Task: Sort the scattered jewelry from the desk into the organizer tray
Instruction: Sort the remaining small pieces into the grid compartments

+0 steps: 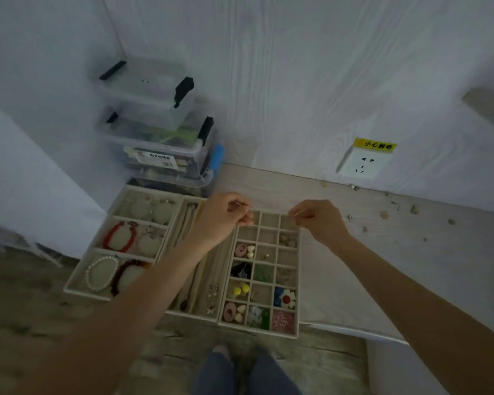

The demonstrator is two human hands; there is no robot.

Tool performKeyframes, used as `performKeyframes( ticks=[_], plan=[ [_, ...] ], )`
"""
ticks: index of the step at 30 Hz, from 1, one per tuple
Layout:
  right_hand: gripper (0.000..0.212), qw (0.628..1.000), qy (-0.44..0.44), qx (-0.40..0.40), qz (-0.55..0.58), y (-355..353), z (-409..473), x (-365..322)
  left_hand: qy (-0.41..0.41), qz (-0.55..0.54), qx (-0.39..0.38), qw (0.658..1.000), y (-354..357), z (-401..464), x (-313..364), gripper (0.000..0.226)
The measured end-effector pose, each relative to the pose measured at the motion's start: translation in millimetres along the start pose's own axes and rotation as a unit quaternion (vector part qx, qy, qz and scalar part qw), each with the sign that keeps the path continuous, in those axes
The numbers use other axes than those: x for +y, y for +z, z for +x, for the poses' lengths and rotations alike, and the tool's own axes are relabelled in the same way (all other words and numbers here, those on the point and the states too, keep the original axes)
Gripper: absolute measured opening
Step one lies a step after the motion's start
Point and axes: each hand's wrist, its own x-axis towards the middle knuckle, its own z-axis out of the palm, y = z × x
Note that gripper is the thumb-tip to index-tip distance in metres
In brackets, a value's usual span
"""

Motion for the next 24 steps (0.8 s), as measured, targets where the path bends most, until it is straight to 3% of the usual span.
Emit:
performKeyframes(
  ticks=[9,24],
  plan=[
    [0.015,0.983,-0.016,-0.053,-0.176,3,16,1,-0.027,-0.026,0.036,0.999,10,-4,4,0.012],
    [0.018,0.930,-0.043,-0.035,-0.363,21,14,-4,-0.030,-0.015,0.055,0.998,9,-18,5,0.013]
  ],
)
